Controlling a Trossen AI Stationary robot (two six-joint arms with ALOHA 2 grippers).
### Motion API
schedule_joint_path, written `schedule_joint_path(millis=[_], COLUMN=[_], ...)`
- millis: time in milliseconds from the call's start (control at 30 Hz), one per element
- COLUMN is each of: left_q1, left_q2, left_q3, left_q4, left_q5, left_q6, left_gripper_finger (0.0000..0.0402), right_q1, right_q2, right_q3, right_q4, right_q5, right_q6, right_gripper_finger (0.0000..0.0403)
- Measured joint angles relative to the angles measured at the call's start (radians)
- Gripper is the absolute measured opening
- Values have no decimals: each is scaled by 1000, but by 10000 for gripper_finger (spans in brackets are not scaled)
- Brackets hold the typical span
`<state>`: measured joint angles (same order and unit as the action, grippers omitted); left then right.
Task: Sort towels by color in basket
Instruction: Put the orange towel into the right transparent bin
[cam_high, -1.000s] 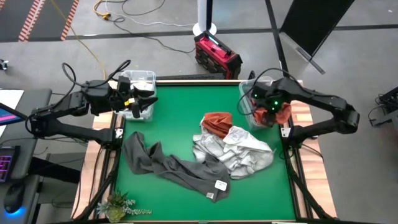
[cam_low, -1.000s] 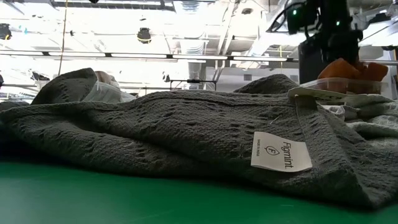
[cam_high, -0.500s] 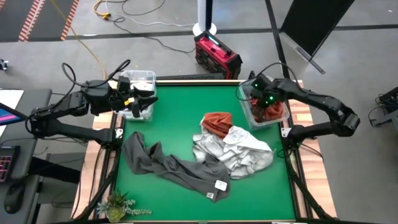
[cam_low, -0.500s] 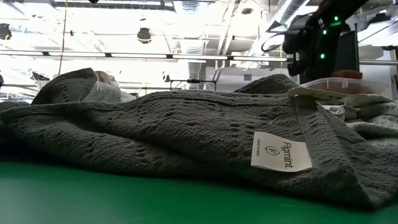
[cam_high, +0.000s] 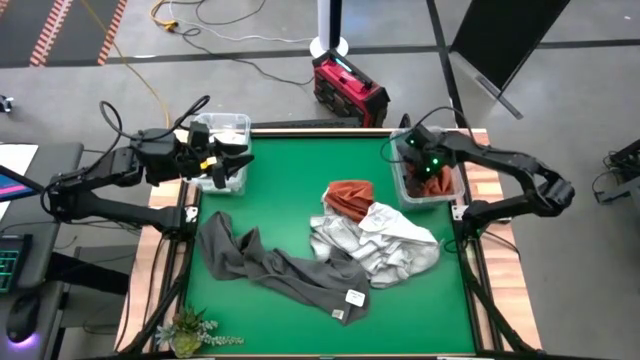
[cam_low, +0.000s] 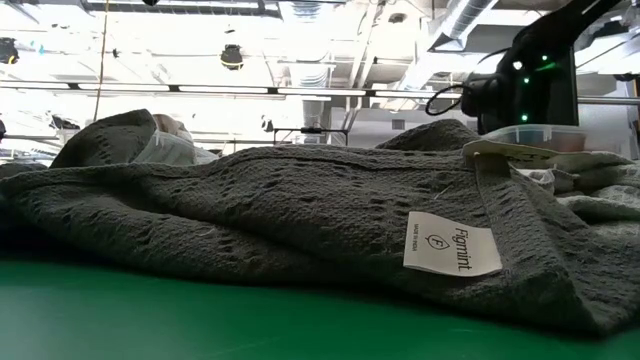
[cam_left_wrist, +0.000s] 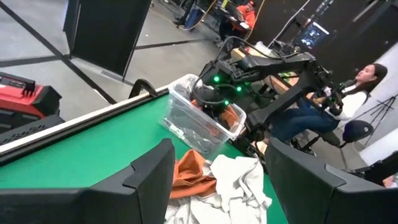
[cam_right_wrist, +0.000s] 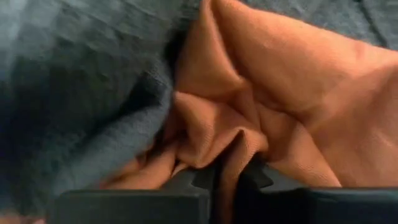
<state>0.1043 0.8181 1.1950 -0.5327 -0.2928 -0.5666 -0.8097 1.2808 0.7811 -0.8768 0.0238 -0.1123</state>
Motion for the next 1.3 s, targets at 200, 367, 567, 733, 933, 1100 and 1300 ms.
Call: schedule_joint_path(millis=[200, 367, 567, 733, 933, 1100, 1300], left_q1=[0, 0, 0, 0, 0, 0, 0], left_q2=[0, 0, 0, 8, 24, 39, 37], left_q3=[0, 0, 0, 0, 0, 0, 0], left_q4=[0, 0, 0, -2, -39, -21, -16], left_q5=[0, 27, 34, 34, 35, 35, 42], left_q6=[19, 21, 20, 19, 13, 4, 11], left_gripper_finger=[240, 240, 240, 240, 240, 240, 240], right_q1=[6, 6, 9, 82, 308, 516, 590], right_q2=[-2, -2, -2, -6, 2, 122, 321], right_q3=[118, 213, 404, 554, 602, 602, 602], right_q4=[-136, -205, -326, -321, -183, -69, -45], right_q5=[-22, -11, 58, 62, 55, 48, 11], right_q6=[-49, -50, -51, -39, 53, 144, 181], right_gripper_finger=[128, 235, 319, 327, 321, 320, 317])
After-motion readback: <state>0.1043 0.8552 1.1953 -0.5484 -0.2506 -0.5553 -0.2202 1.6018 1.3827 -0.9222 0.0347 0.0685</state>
